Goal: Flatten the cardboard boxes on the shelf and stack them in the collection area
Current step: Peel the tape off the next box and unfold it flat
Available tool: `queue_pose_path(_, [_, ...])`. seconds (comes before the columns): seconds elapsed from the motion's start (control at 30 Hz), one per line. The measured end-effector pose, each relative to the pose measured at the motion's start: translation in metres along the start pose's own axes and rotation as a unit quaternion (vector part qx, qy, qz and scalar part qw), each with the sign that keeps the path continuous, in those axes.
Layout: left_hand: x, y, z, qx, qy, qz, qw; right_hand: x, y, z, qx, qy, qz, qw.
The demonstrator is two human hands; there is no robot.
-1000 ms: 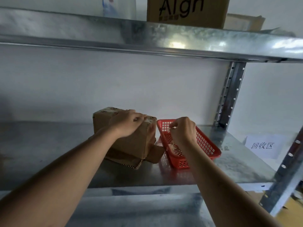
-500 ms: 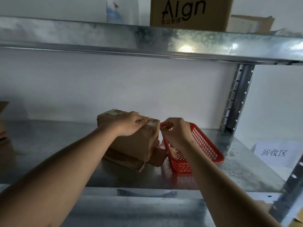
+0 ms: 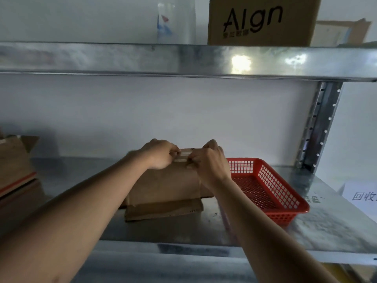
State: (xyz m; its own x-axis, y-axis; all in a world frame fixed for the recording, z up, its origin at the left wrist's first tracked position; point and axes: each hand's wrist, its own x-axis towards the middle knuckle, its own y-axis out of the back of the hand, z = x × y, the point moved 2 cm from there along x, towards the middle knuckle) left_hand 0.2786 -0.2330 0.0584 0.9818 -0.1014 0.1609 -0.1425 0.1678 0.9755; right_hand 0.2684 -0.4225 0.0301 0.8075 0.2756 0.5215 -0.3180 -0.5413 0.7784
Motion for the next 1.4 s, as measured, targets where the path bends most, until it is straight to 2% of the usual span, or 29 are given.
queue_pose_path(0.17, [-0.007, 0.010, -0.035, -0.057, -0.012, -0.031, 0.998, 0.010, -0.013, -0.006, 0.020, -0.038, -0.014, 0.999])
queue_pose_path(0.33, [-0.015, 0.007, -0.057, -0.110, -0.027, -0.028, 0.993, 0.023, -0.022, -0.023, 0.152, -0.099, -0.120, 0.976])
queue_pose_path(0.43, [-0.021, -0.003, -0.065, -0.129, 0.006, -0.027, 0.991, 0.024, -0.037, -0.030, 0.256, -0.123, -0.157, 0.946])
queue_pose_path(0.5, [-0.024, -0.007, -0.063, -0.142, -0.023, -0.029, 0.989, 0.025, -0.044, -0.035, 0.323, -0.123, -0.148, 0.927])
queue_pose_path(0.57, [-0.025, -0.008, -0.061, -0.155, -0.072, -0.041, 0.984, 0.028, -0.049, -0.038, 0.341, -0.123, -0.127, 0.923])
queue_pose_path(0.7, [-0.018, -0.008, -0.063, -0.178, -0.061, -0.050, 0.981, 0.023, -0.047, -0.036, 0.327, -0.139, -0.068, 0.932])
queue_pose_path(0.8, [-0.012, -0.012, -0.059, -0.151, -0.050, -0.024, 0.987, 0.014, -0.039, -0.030, 0.319, -0.164, -0.091, 0.929])
queue_pose_path(0.93, [-0.005, -0.016, -0.046, -0.089, -0.049, -0.009, 0.995, 0.004, -0.020, -0.025, 0.334, -0.250, -0.154, 0.896])
queue_pose_path(1.2, [-0.002, -0.012, -0.040, -0.028, -0.047, -0.006, 0.999, -0.013, 0.016, -0.018, 0.395, -0.217, -0.143, 0.881])
queue_pose_path(1.3, [-0.003, -0.010, -0.038, -0.022, -0.038, -0.014, 0.999, -0.017, 0.016, -0.018, 0.369, -0.193, -0.113, 0.902])
queue_pose_path(1.4, [-0.004, -0.008, -0.035, -0.006, -0.023, -0.023, 0.999, -0.015, 0.016, -0.018, 0.258, -0.111, -0.032, 0.959])
